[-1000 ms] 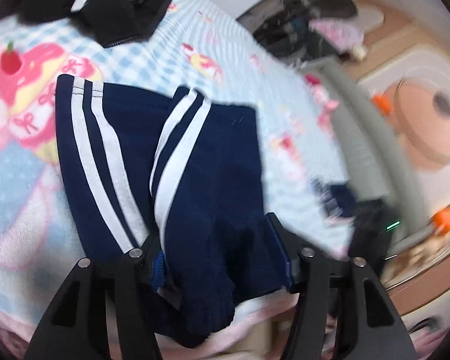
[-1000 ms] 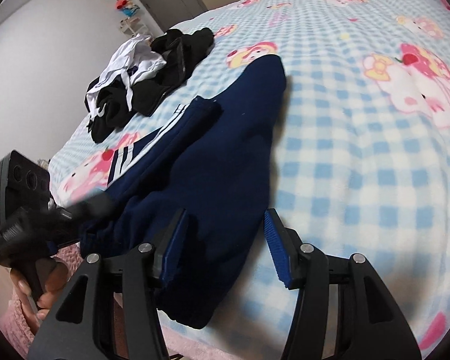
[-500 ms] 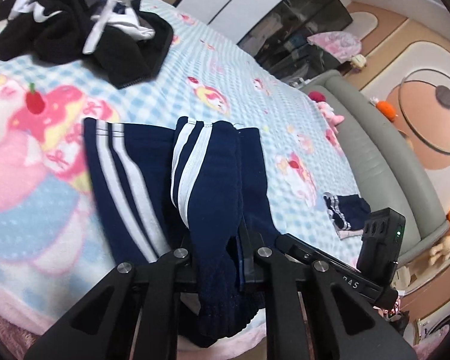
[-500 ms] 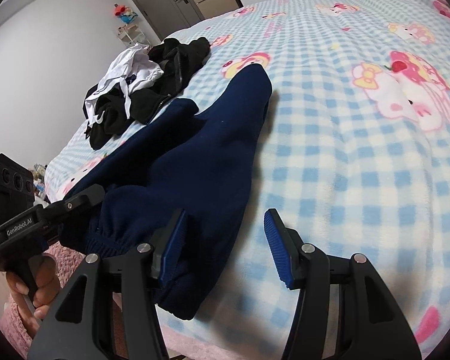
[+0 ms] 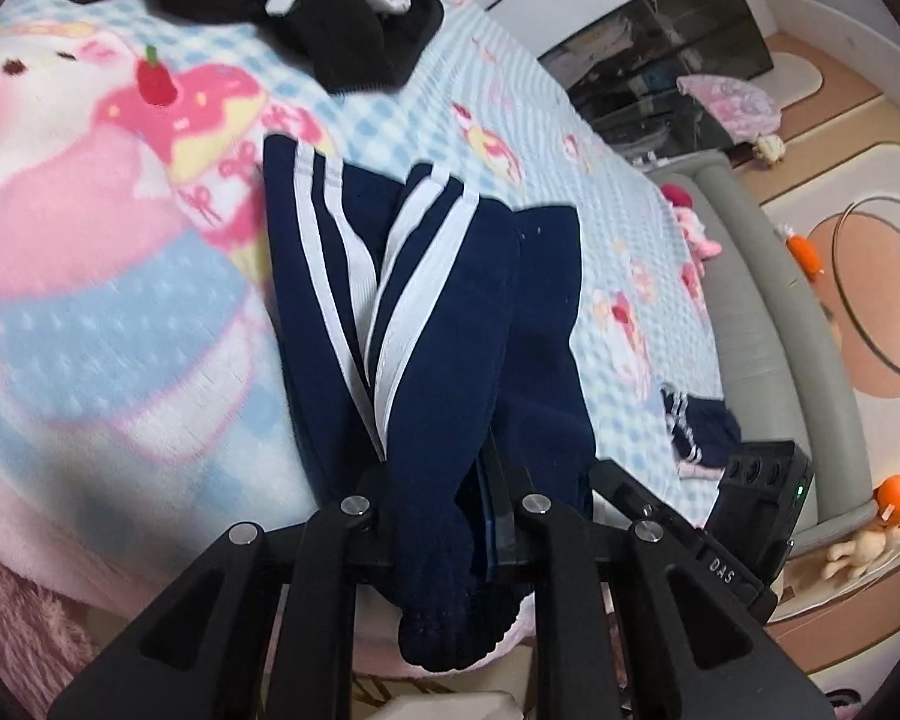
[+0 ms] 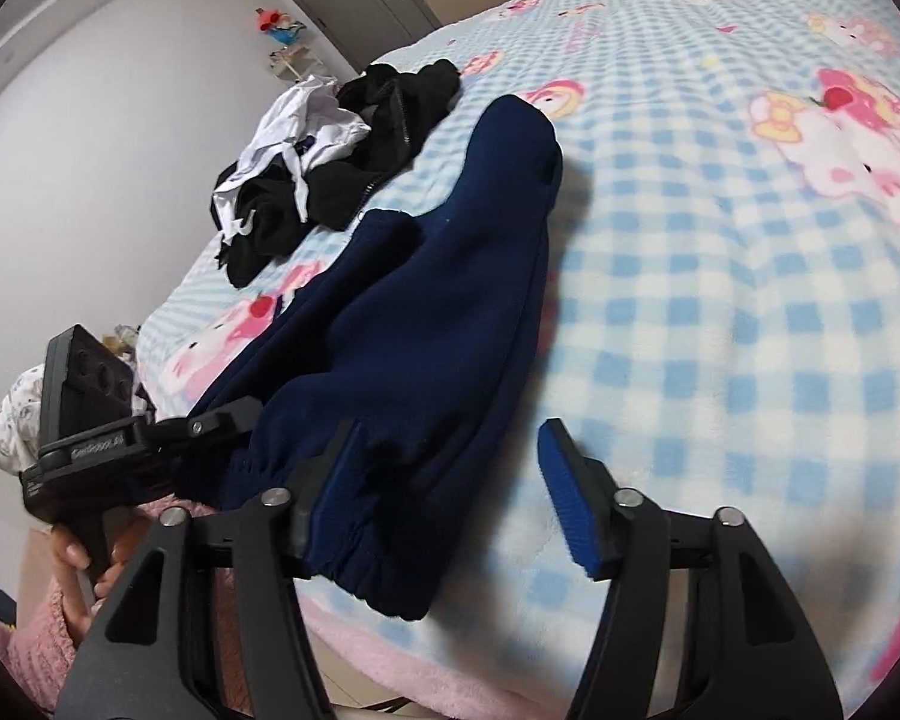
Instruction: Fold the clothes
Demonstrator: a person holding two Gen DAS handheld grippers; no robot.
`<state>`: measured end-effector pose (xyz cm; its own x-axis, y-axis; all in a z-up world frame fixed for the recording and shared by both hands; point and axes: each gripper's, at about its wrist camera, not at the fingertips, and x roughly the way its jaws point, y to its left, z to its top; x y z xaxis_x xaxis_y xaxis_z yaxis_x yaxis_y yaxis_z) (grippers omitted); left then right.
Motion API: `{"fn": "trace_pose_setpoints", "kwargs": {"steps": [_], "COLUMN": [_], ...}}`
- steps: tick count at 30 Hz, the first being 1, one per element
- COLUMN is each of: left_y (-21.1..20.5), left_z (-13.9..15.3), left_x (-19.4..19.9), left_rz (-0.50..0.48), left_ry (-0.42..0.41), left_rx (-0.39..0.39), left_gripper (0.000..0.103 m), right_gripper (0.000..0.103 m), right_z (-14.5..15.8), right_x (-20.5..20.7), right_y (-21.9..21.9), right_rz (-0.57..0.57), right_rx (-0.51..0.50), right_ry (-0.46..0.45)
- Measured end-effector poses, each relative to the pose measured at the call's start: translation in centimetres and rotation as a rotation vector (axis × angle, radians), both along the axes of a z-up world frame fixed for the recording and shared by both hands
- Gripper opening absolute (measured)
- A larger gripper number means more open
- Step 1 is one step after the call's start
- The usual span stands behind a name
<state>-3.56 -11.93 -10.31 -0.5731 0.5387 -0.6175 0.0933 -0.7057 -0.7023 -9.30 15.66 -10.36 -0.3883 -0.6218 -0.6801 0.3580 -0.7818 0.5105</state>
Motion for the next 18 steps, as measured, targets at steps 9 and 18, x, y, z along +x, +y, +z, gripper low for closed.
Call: {"fn": "trace_pose_setpoints", "kwargs": {"steps": [9,18], "left_y": [2.6,2.4], "left_z": [-0.6,0.8], "left_x": [-1.2,0.3], "left_rz": [-0.064,-0.037], "left_ry": [-0.005,-0.016], "left_rx": [0.026,-0.140], "left_gripper": [0.017,0.024], "right_gripper": [0.041,0.022], "right_z": [-1.3,-0.2], "right_x": [0.3,-0.4], "right_y": [-2.6,0.5], "right_rz": [0.107,0.040], "right_rx": [0.085,0.022], "right_ry": [-0.028,-0.021]}}
